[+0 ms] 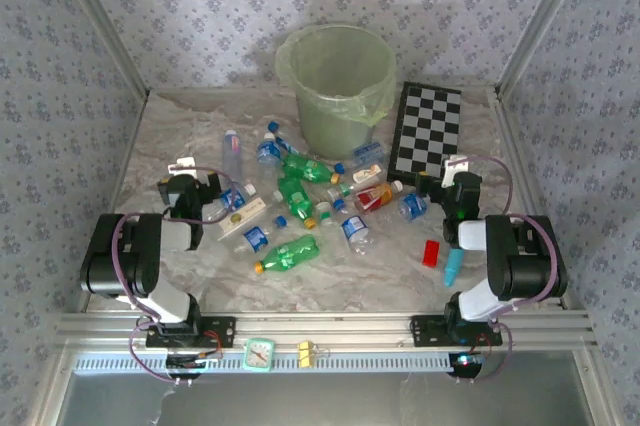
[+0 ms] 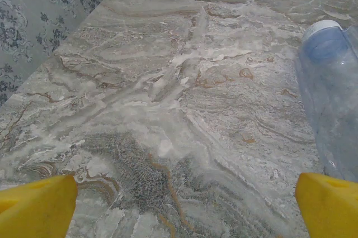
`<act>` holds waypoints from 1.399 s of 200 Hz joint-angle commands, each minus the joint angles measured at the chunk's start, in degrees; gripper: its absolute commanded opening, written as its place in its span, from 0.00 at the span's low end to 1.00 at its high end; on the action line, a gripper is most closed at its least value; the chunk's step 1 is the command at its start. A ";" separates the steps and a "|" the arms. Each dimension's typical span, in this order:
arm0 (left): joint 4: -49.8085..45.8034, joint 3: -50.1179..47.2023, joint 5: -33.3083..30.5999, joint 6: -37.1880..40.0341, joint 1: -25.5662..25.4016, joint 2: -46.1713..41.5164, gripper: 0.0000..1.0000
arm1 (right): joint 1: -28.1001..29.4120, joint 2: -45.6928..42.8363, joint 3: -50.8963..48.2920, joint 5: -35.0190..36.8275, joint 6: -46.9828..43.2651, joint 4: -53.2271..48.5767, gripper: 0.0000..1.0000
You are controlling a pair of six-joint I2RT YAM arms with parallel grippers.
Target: Put the plastic bottles in the bin
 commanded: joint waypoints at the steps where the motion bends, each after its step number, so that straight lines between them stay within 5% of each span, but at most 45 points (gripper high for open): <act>1: 0.40 0.87 0.56 0.01 0.21 -0.64 1.00 | -0.38 0.25 0.89 -0.51 -0.28 -0.43 1.00; 216: 0.81 0.73 0.14 0.16 0.09 -0.79 1.00 | 0.00 -1.29 0.82 1.37 -0.15 -1.02 1.00; 252: -18.44 7.84 -1.25 0.74 -0.79 -10.07 1.00 | 2.06 -10.85 3.27 5.94 -1.00 -12.07 1.00; 280: -24.34 11.04 -4.17 -4.98 -0.78 -16.87 1.00 | 3.02 -17.42 10.17 7.84 5.77 -28.61 1.00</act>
